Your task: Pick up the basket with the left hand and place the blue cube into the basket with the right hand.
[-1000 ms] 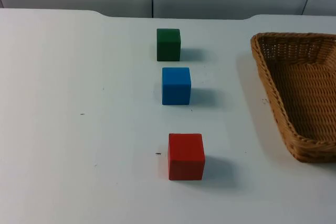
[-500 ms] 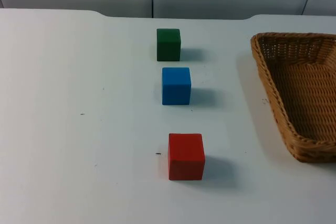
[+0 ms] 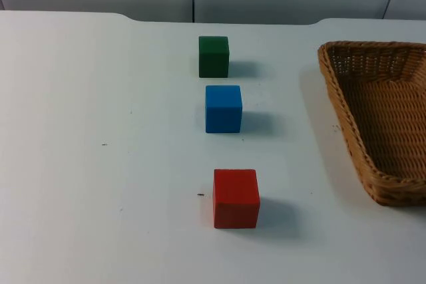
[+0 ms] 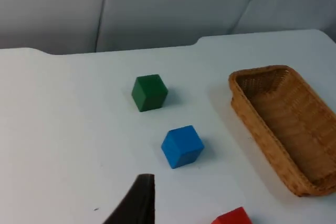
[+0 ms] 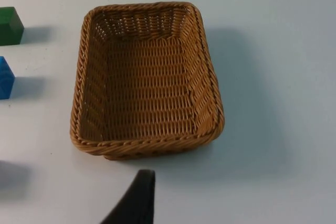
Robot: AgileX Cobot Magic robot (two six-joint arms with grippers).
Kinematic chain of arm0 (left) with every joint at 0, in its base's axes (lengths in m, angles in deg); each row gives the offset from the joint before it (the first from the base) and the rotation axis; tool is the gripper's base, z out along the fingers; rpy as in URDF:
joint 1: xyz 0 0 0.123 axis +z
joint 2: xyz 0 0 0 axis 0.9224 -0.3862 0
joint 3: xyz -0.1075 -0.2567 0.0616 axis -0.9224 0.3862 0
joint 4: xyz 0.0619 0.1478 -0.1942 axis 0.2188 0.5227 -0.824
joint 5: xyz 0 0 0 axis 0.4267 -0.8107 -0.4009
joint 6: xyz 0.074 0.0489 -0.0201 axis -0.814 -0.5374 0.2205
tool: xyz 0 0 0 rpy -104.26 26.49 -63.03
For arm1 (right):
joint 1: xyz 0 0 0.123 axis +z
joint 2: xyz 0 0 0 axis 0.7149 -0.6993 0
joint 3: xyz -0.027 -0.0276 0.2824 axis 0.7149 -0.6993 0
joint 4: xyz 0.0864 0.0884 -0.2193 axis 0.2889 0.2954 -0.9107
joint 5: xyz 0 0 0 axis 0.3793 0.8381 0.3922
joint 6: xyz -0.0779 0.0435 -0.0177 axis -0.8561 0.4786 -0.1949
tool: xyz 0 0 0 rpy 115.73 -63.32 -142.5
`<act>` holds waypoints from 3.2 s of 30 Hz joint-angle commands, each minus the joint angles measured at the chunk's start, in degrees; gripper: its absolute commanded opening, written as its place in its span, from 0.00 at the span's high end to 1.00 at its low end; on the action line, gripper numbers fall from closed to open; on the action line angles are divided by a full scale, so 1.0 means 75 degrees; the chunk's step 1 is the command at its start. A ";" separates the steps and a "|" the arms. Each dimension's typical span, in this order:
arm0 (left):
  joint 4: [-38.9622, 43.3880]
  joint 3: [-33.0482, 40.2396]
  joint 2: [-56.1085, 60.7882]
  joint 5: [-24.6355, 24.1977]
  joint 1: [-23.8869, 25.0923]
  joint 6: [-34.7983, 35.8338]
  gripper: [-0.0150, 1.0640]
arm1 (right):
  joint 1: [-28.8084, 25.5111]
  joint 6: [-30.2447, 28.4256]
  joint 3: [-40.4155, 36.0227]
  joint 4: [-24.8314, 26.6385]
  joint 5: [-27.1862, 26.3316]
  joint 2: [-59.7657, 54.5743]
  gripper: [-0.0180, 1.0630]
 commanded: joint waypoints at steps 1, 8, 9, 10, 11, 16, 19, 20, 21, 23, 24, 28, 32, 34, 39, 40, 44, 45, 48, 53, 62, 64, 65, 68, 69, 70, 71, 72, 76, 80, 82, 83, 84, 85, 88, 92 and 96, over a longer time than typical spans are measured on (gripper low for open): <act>-0.1392 -0.0504 -0.1148 -0.0041 -0.0002 -0.1021 0.01 | -0.0051 -0.0033 0.0059 0.0036 -0.0025 -0.0021 0.02; -0.2427 -0.1083 -0.2756 0.0106 -0.0289 -0.1768 0.01 | -0.0051 -0.0033 0.0059 0.0035 0.0004 -0.0021 0.02; -0.2457 -0.1163 -0.3043 0.0283 -0.0488 -0.1785 0.01 | -0.0051 -0.0033 0.0059 0.0035 0.0004 -0.0021 0.02; -0.2457 -0.1230 -0.3281 0.0472 -0.0693 -0.1785 0.01 | -0.0051 -0.0033 0.0059 0.0035 0.0004 -0.0021 0.02; -0.2457 -0.1319 -0.3564 0.0754 -0.0998 -0.1785 0.01 | -0.0051 -0.0033 0.0059 0.0035 0.0004 -0.0021 0.02; -0.2488 -0.1696 -0.4753 0.1392 -0.1996 -0.1754 0.01 | -0.0051 -0.0033 0.0059 0.0049 0.0003 -0.0021 0.02; -0.2503 -0.1988 -0.5360 0.1478 -0.2400 -0.1649 0.01 | -0.0051 -0.0033 0.0059 0.0049 0.0021 -0.0021 0.02; -0.2503 -0.2261 -0.5858 0.1540 -0.2678 -0.1524 0.01 | -0.0051 -0.0033 0.0059 0.0065 0.0020 -0.0021 0.02; -0.2503 -0.2450 -0.6126 0.1576 -0.2846 -0.1454 0.01 | -0.0051 -0.0033 0.0059 0.0081 0.0020 -0.0021 0.02; -0.2503 -0.2846 -0.6749 0.1615 -0.3120 -0.1261 0.01 | -0.0051 -0.0033 0.0059 0.0193 0.0020 -0.0021 0.02; -0.2503 -0.2846 -0.6749 0.1615 -0.3120 -0.1261 0.01 | -0.0051 -0.0033 0.0059 0.0193 0.0020 -0.0021 0.02; -0.2503 -0.3802 -0.7857 0.1680 -0.3595 -0.0870 0.01 | -0.0051 -0.0033 0.0059 0.0215 0.0020 -0.0021 0.02; -0.2503 -0.4380 -0.8610 0.1680 -0.3816 -0.0525 0.01 | -0.0051 -0.0033 0.0059 0.0216 0.0005 -0.0021 0.02; -0.2503 -0.4743 -0.9055 0.1680 -0.3956 -0.0279 0.01 | -0.0051 -0.0033 0.0059 0.0216 0.0004 -0.0021 0.02; -0.2462 -0.5362 -0.9832 0.1545 -0.4188 0.0022 0.02 | -0.0051 -0.0033 0.0059 0.0216 0.0045 -0.0021 0.02; -0.2340 -0.5479 -1.0010 0.1545 -0.4241 0.0192 0.02 | -0.0051 -0.0033 0.0059 0.0216 0.0045 -0.0021 0.02; -0.1707 -0.5885 -1.0505 0.1536 -0.4361 0.0938 0.02 | -0.0051 -0.0033 0.0059 0.0293 0.0059 -0.0021 0.02; -0.1416 -0.6066 -1.0642 0.1502 -0.4395 0.1187 0.02 | -0.0051 -0.0033 0.0059 0.0334 0.0059 -0.0021 0.02; -0.0980 -0.6353 -1.0936 0.1397 -0.4432 0.1704 0.02 | -0.0051 -0.0033 0.0059 0.0596 0.0059 -0.0021 0.02; -0.0479 -0.6839 -1.1523 0.1054 -0.4483 0.2435 0.02 | -0.0051 -0.0033 0.0059 0.0564 0.0003 -0.0021 0.02; -0.0494 -0.6856 -1.1877 0.1178 -0.4770 0.2623 0.02 | -0.0051 -0.0033 0.0059 0.0546 0.0006 -0.0021 0.02; -0.0477 -0.6856 -1.1873 0.1226 -0.4806 0.2623 0.02 | -0.0051 -0.0033 0.0059 0.0546 0.0006 -0.0021 0.02; -0.0476 -0.6856 -1.1883 0.1293 -0.4839 0.2657 0.02 | -0.0051 -0.0033 0.0059 0.0546 0.0006 -0.0021 0.02; -0.0476 -0.6856 -1.1883 0.1449 -0.4870 0.2733 0.02 | -0.0051 -0.0033 0.0059 0.0546 0.0006 -0.0021 0.02; -0.0476 -0.6856 -1.1890 0.1540 -0.4902 0.2841 0.02 | -0.0051 -0.0033 0.0059 0.0546 0.0006 -0.0021 0.02; -0.0466 -0.6856 -1.1918 0.1601 -0.4920 0.2904 0.02 | -0.0051 -0.0033 0.0059 0.0546 0.0006 -0.0021 0.02; -0.0466 -0.6870 -1.1918 0.1618 -0.4920 0.2904 0.02 | -0.0051 -0.0033 0.0059 0.0546 0.0006 -0.0021 0.02; -0.0466 -0.6930 -1.1977 0.1592 -0.4937 0.2904 0.02 | -0.0051 -0.0033 0.0059 0.0546 0.0006 -0.0021 0.02; -0.0499 -0.7157 -1.2153 0.1472 -0.5006 0.3028 0.02 | -0.0051 -0.0033 0.0059 0.0546 0.0006 -0.0021 0.02; -0.0461 -0.7521 -1.2405 0.1398 -0.5104 0.3061 0.02 | -0.0051 -0.0033 0.0059 0.0546 0.0006 -0.0021 0.02; -0.0461 -0.7704 -1.2563 0.1275 -0.5104 0.3181 0.02 | -0.0051 -0.0033 0.0045 0.0549 0.0006 -0.0021 0.02; -0.0461 -0.7704 -1.2563 0.1275 -0.5104 0.3181 0.02 | -0.0051 -0.0033 0.0045 0.0549 0.0006 -0.0021 0.02; -0.0447 -0.7737 -1.2613 0.1275 -0.5104 0.3253 0.02 | -0.0051 -0.0033 0.0044 0.0549 0.0026 -0.0021 0.02; -0.0447 -0.7734 -1.2669 0.1327 -0.5104 0.3288 0.02 | -0.0051 -0.0033 0.0044 0.0549 0.0026 -0.0021 0.02; -0.0447 -0.7734 -1.2703 0.1363 -0.5104 0.3300 0.03 | -0.0051 -0.0033 0.0044 0.0549 0.0026 -0.0021 0.02; -0.0457 -0.7734 -1.2759 0.1522 -0.5180 0.3300 0.09 | -0.0051 -0.0033 0.0044 0.0549 -0.0062 -0.0021 0.02; -0.0506 -0.7734 -1.2858 0.1526 -0.5180 0.3300 0.23 | -0.0051 -0.0033 0.0044 0.0537 -0.0078 -0.0021 0.02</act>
